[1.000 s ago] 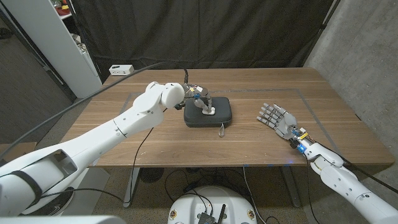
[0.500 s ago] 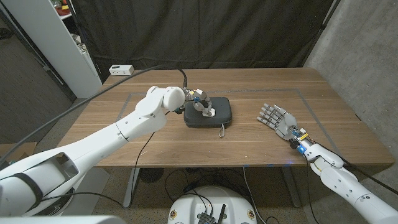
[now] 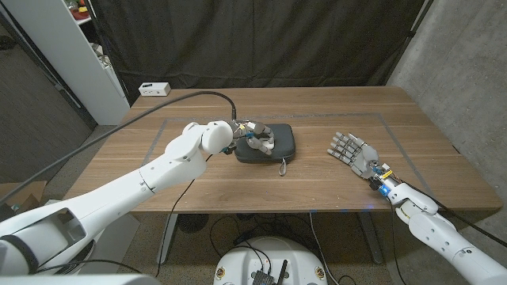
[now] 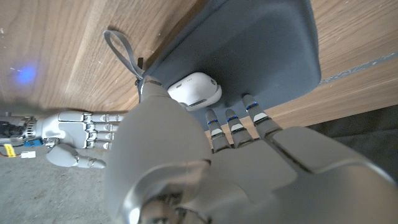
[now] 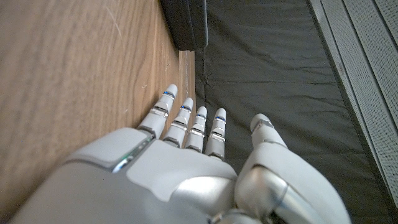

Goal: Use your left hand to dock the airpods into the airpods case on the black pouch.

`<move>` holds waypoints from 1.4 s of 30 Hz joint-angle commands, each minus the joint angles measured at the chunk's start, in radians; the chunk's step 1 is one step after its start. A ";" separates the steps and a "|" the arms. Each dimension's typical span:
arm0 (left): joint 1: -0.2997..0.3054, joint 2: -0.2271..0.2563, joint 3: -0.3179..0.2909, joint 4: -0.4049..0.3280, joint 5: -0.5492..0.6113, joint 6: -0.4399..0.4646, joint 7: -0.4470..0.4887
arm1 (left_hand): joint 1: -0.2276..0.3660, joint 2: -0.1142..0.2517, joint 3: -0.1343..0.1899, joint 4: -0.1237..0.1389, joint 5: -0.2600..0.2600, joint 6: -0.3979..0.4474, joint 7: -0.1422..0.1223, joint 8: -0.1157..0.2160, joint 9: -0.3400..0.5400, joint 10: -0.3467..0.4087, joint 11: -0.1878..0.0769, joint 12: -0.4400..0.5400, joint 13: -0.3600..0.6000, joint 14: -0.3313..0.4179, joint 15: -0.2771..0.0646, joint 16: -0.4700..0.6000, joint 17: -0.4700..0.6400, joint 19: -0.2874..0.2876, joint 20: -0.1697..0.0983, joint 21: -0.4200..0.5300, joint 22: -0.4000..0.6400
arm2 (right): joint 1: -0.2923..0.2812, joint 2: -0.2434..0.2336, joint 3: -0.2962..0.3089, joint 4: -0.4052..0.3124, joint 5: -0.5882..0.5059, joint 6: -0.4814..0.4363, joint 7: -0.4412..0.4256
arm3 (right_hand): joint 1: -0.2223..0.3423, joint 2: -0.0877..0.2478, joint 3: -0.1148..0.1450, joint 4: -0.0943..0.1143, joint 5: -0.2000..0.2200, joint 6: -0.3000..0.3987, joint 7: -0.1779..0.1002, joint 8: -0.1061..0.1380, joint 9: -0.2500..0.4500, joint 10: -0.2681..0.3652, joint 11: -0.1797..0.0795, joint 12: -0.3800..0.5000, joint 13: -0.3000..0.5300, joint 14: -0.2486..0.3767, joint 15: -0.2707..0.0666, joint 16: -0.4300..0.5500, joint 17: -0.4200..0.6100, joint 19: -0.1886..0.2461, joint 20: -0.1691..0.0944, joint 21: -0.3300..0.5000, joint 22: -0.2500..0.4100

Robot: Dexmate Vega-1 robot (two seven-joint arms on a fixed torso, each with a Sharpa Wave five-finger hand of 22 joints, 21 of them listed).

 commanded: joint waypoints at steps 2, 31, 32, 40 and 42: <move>0.074 0.033 -0.067 -0.064 0.044 -0.091 0.230 | 0.009 0.013 0.013 -0.003 -0.008 0.063 0.030 0.033 -0.770 0.036 -0.005 0.016 0.005 0.028 -0.056 0.016 0.007 0.018 0.000 0.011 0.002 | 0.023 0.006 -0.009 0.032 -0.005 0.004 0.023 | 0.011 -0.003 0.003 -0.005 0.004 0.002 -0.001 -0.001 0.000 0.007 0.000 0.002 0.002 0.008 -0.065 0.001 0.003 0.006 0.004 0.005 0.003; 0.177 -0.056 -0.212 -0.031 -0.029 -0.135 0.483 | -0.077 0.043 0.047 0.050 -0.036 -0.185 0.017 -0.140 -0.872 0.029 0.025 0.014 0.013 0.050 -0.046 0.009 0.013 0.017 0.034 0.022 -0.017 | 0.057 -0.017 -0.012 -0.025 -0.035 -0.007 -0.022 | 0.010 -0.002 0.003 -0.005 0.003 0.003 -0.001 0.000 0.000 0.007 0.001 0.002 0.002 0.007 -0.068 0.003 0.006 0.008 0.002 0.006 0.004; 0.179 -0.057 -0.222 -0.017 -0.060 -0.162 0.499 | -0.083 0.044 0.047 0.054 -0.036 -0.185 0.018 -0.144 -0.875 0.031 0.024 0.014 0.012 0.055 -0.048 0.010 0.013 0.018 0.034 0.022 -0.018 | 0.064 -0.019 -0.014 -0.028 -0.040 -0.009 -0.026 | 0.010 -0.002 0.003 -0.005 0.003 0.004 -0.002 0.000 0.000 0.007 0.001 0.002 0.002 0.007 -0.068 0.003 0.006 0.008 0.002 0.006 0.004; 0.191 -0.113 -0.295 0.109 -0.309 -0.336 0.613 | -0.137 0.052 0.054 0.079 -0.037 -0.183 0.037 -0.174 -0.909 0.045 0.046 0.016 0.002 0.088 -0.052 0.018 0.008 0.063 0.030 0.036 -0.027 | 0.117 -0.013 -0.031 -0.060 -0.095 -0.005 -0.115 | 0.009 -0.001 0.003 -0.003 0.002 0.004 -0.002 0.000 0.000 0.006 0.000 0.002 0.002 0.004 -0.070 0.003 0.007 0.008 -0.003 0.006 0.003; 0.192 -0.132 -0.312 0.151 -0.371 -0.395 0.647 | -0.144 0.054 0.059 0.080 -0.037 -0.176 0.046 -0.178 -0.917 0.051 0.045 0.017 -0.001 0.101 -0.052 0.021 0.006 0.080 0.022 0.041 -0.028 | 0.127 -0.011 -0.036 -0.070 -0.109 -0.006 -0.141 | 0.008 0.000 0.003 -0.002 0.002 0.005 -0.001 0.001 0.000 0.006 0.000 0.002 0.002 0.003 -0.070 0.003 0.007 0.007 -0.003 0.005 0.003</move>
